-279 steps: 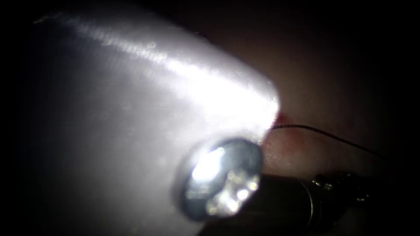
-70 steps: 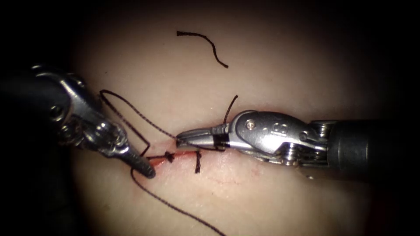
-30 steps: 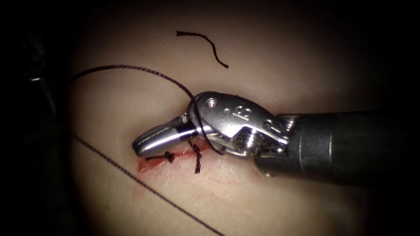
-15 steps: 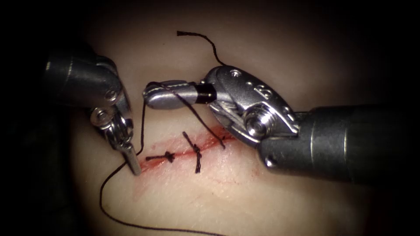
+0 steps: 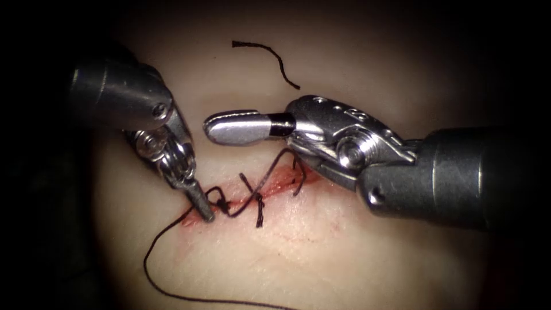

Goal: Wound Closure

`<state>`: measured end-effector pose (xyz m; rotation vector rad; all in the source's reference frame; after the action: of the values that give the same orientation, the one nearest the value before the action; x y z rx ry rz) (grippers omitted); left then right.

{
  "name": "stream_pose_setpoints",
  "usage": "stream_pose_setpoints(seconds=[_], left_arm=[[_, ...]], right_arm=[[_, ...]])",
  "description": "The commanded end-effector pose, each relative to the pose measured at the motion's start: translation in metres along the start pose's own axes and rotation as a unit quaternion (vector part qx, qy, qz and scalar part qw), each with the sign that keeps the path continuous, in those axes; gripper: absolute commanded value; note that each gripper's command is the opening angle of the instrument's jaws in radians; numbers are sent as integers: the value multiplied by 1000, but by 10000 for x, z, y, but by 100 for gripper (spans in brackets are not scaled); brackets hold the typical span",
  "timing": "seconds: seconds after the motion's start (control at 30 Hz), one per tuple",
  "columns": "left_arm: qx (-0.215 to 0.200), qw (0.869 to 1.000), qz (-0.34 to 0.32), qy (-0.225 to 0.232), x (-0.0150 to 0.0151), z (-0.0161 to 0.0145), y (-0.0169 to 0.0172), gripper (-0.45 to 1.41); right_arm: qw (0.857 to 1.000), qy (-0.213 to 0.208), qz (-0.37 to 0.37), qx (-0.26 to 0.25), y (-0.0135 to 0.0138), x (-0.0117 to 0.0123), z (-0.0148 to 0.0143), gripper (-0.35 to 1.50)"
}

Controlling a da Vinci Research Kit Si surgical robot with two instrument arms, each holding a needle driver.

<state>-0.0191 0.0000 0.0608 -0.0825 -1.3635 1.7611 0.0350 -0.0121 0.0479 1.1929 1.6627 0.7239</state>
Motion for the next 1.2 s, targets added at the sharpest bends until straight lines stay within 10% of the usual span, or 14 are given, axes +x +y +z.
stream_pose_setpoints(seconds=[0.03, 0.8, 1.2], left_arm=[[3, 1000, -1, 6, 5, -1, -3, -45], [15, 994, -17, 111, 25, -68, 4, -45], [129, 984, -40, 120, 26, -27, 1, -45]], right_arm=[[999, -13, 33, 13, 3, -5, 3, -35], [983, -173, 24, 64, -3, -47, -2, -35], [990, 5, 63, 122, -20, -22, 20, -35]])
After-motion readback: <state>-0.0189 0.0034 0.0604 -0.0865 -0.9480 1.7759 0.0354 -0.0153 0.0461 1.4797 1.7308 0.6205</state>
